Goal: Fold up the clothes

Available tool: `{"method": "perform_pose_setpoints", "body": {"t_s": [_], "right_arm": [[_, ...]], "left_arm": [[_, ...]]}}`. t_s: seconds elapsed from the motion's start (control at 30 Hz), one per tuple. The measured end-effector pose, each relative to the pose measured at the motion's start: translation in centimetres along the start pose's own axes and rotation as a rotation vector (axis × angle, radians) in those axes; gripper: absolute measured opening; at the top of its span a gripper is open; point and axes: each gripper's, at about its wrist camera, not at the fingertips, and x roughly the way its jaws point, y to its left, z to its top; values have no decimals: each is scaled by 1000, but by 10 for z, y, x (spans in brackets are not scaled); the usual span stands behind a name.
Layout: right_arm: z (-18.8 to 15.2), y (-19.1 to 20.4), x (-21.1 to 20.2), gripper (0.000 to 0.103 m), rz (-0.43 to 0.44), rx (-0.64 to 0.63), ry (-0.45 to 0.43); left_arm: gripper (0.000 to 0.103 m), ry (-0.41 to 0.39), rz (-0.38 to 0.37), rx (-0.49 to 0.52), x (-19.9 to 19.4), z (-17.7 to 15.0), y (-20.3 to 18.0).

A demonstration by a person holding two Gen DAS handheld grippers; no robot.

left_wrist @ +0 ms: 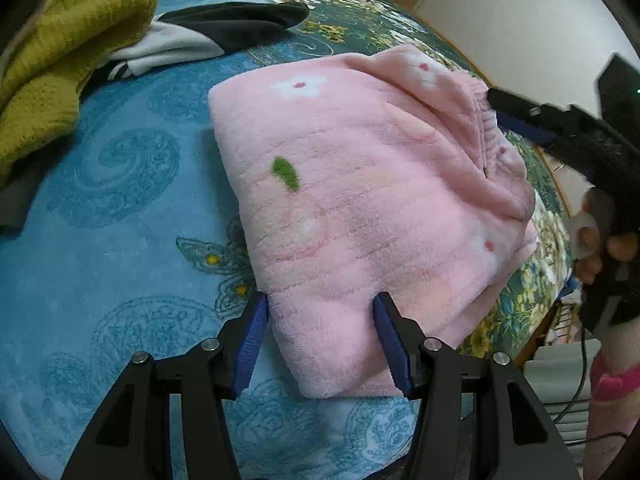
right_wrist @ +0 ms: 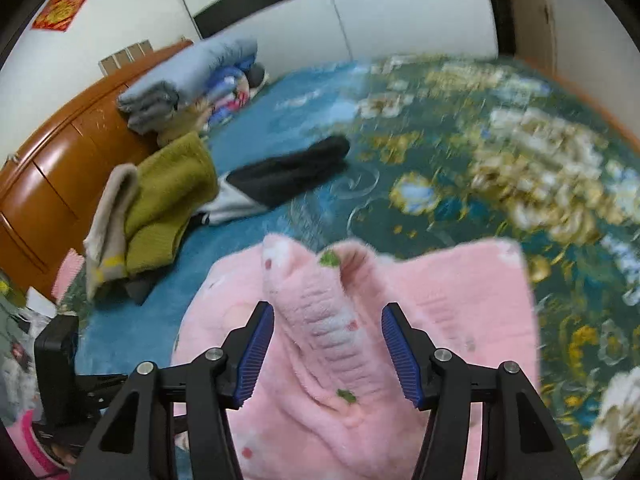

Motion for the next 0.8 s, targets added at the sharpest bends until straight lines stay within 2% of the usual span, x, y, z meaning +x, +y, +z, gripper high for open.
{"method": "perform_pose_setpoints", "body": {"t_s": [0.07,0.13,0.23,0.3,0.4,0.63,0.7,0.73,0.77,0.8], "right_arm": [[5,0,9,54,1,-2,27],[1,0,13,29,-11,6,37],[1,-3,3,12,-23,33,6],[10,-15,-22,12,-39,89,-78],[19,-36,-46,11,-53,165,-144],[0,-73,-14,12,-86,278,-49],[-4,-82,-10,15,-80,314,-38],[-3,-83,-18,20,-61,326,-59],[-3,-83,-27,25,-58,322,-77],[-3,-82,-37,37,-54,318,-94]], "left_arm": [[56,-5,-23,-9,-4,-1,5],[56,-23,-36,-7,-10,-1,8],[56,-56,-61,-12,-20,-3,14],[56,-73,-81,-19,-25,-4,17],[56,-76,-93,-22,-26,-3,18],[56,-27,-86,-29,-13,-2,17],[56,-22,-83,-31,-11,-2,18],[56,-22,-84,-35,-11,-2,18],[56,-22,-84,-39,-11,-2,18],[56,-22,-84,-44,-10,-1,19]]}}
